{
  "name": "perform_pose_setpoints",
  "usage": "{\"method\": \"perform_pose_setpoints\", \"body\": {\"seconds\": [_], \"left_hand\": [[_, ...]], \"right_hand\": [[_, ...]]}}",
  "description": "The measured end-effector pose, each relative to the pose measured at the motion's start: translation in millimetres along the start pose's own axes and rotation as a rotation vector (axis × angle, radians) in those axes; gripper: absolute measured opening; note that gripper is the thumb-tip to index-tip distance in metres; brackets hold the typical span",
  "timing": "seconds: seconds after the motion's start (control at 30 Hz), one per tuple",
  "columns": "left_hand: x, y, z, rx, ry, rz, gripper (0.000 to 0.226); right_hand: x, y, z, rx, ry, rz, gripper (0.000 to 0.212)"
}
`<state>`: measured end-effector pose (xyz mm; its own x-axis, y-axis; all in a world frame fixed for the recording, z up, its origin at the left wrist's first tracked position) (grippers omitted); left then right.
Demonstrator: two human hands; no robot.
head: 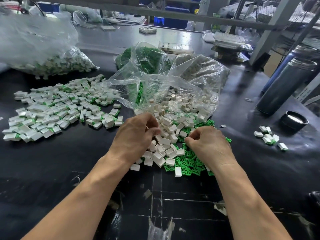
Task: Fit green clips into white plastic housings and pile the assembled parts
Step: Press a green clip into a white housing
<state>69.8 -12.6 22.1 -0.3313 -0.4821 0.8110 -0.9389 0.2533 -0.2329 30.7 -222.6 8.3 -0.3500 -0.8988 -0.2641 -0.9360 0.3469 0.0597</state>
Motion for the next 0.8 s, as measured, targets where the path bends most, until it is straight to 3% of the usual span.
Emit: {"method": "perform_pose_setpoints", "body": {"seconds": [0.17,0.27,0.4,0.8], "left_hand": [[-1.4,0.8,1.4,0.071,0.553,-0.084,0.011],[-0.3,0.2,7.2,0.046,0.684,-0.108,0.013],[1.4,-1.0,17.5,0.005,0.777,-0.118,0.014],[2.0,-1.0,23.1,0.002,0.891,-0.132,0.012]], "right_hand": [[-0.2,-0.2,-7.5,0.142,-0.030,-0.009,0.022],[-3.6,3.4,-17.2,0.266,-0.419,-0.096,0.017],[-23.6,11.8,-12.5,0.183,-0.947,-0.215,0.013],[-31.7,12.9,-2.6,0.185,-0.926,-0.216,0.013]]}}
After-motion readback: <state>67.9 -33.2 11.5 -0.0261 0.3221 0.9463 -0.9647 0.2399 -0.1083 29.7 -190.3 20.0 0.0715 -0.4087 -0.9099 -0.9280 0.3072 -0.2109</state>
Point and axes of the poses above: each hand's wrist, its own y-axis away from the middle knuckle, its own z-axis out of the palm, x = y × z, the point moved 8 cm from there along -y, towards the middle knuckle, and after that the axes turned 12 degrees about y, right-handed, at the moved point
